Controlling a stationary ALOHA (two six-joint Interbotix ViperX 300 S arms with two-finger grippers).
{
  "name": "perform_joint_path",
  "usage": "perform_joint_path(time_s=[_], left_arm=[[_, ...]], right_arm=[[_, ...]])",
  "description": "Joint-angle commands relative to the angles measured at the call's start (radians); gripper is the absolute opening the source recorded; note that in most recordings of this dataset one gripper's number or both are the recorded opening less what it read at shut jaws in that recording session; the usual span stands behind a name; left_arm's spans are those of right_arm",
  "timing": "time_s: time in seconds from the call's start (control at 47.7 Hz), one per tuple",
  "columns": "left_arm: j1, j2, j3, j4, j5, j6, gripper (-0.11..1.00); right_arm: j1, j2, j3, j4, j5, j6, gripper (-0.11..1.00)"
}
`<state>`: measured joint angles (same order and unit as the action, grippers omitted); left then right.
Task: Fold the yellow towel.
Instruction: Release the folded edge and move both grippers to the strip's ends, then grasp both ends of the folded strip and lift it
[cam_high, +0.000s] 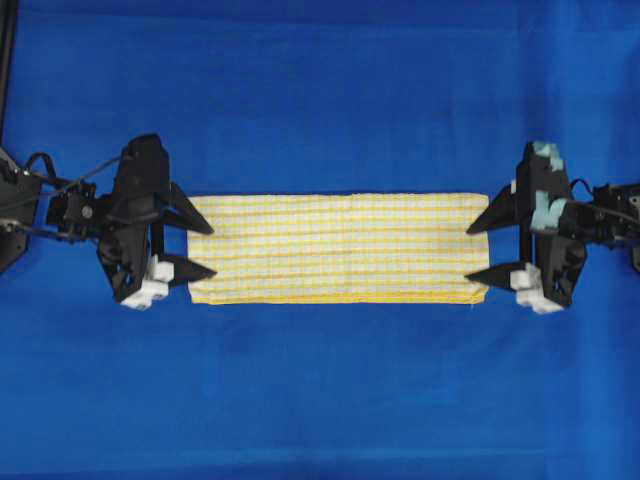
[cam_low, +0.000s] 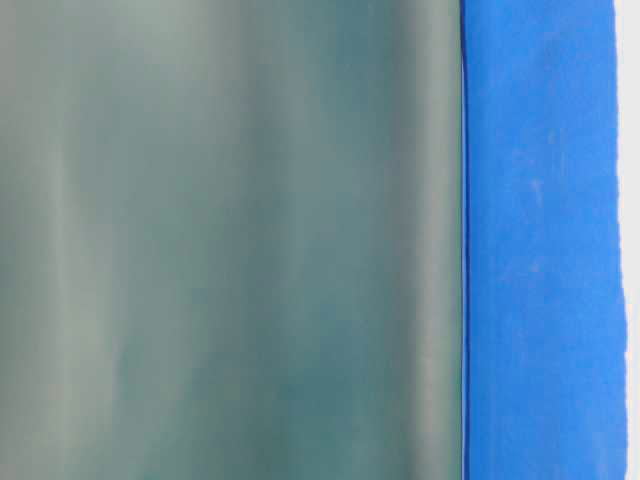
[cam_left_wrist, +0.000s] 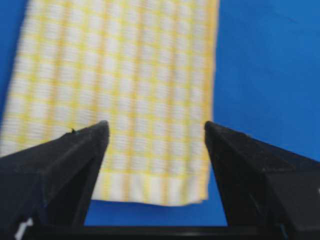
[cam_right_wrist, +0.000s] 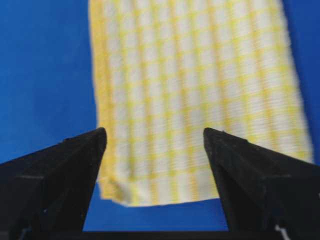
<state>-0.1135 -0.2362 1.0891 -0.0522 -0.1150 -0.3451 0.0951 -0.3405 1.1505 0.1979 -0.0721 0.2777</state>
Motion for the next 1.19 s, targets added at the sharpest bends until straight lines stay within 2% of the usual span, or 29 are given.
perform_joint_path(time_s=[0.0, 0.272, 0.356, 0.65, 0.922, 1.069, 1.174], left_arm=[[0.038, -0.014, -0.018, 0.005, 0.005, 0.017, 0.70], [0.179, 0.020, -0.038, 0.006, 0.054, 0.146, 0.70], [0.216, 0.046, -0.040, 0.005, 0.054, 0.172, 0.70], [0.242, 0.166, -0.069, 0.005, 0.057, 0.199, 0.70], [0.242, 0.215, -0.071, 0.006, 0.072, 0.196, 0.69], [0.241, 0.215, -0.074, 0.005, 0.115, 0.193, 0.67], [0.242, 0.216, -0.092, 0.002, 0.196, 0.190, 0.62]], right_arm=[[-0.043, -0.015, -0.008, -0.008, 0.000, -0.005, 0.79], [-0.224, 0.012, -0.008, -0.080, 0.043, -0.009, 0.79], [-0.250, 0.034, -0.006, -0.098, 0.043, -0.009, 0.79], [-0.270, 0.143, -0.017, -0.110, 0.038, -0.009, 0.79], [-0.270, 0.163, -0.025, -0.110, 0.037, -0.009, 0.78], [-0.265, 0.163, -0.025, -0.110, 0.041, -0.009, 0.78], [-0.258, 0.163, -0.025, -0.114, 0.041, -0.014, 0.75]])
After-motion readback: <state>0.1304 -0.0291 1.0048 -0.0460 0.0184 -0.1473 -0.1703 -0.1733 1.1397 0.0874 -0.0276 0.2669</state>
